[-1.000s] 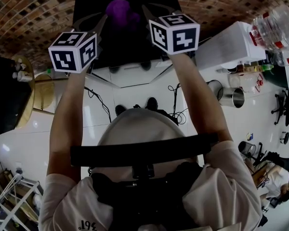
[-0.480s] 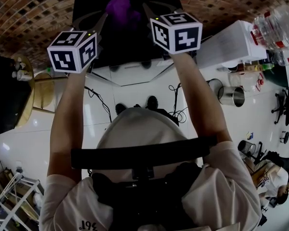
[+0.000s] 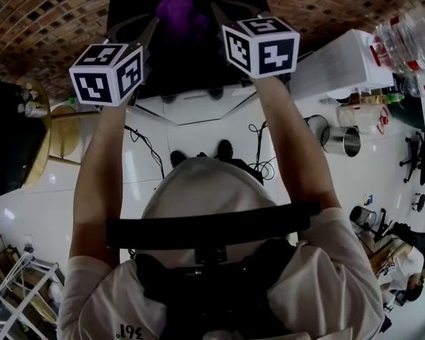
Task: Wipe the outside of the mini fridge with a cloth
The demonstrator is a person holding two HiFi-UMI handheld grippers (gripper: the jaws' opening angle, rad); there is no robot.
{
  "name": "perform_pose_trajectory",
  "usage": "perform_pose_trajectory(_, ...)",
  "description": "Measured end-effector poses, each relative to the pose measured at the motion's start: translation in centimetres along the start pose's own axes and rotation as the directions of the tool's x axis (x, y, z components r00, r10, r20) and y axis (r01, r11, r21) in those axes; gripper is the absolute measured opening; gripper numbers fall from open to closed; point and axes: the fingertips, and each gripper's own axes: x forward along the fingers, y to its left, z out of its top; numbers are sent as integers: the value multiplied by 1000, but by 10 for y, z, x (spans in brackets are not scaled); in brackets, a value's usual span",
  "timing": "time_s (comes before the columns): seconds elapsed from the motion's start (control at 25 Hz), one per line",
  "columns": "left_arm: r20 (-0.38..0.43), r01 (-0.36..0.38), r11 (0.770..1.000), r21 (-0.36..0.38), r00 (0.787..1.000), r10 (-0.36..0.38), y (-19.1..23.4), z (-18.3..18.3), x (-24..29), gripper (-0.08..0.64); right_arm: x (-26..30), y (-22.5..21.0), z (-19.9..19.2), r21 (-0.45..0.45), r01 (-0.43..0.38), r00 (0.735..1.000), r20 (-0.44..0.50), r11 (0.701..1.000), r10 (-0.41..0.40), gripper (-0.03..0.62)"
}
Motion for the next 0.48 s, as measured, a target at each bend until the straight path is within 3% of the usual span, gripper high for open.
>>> perform_pose_trajectory(0.48, 2, -5, 1000, -1, 1000, 5, 1, 1, -1, 9, 0, 1, 0, -6, -3, 1000, -7, 1000, 3, 3)
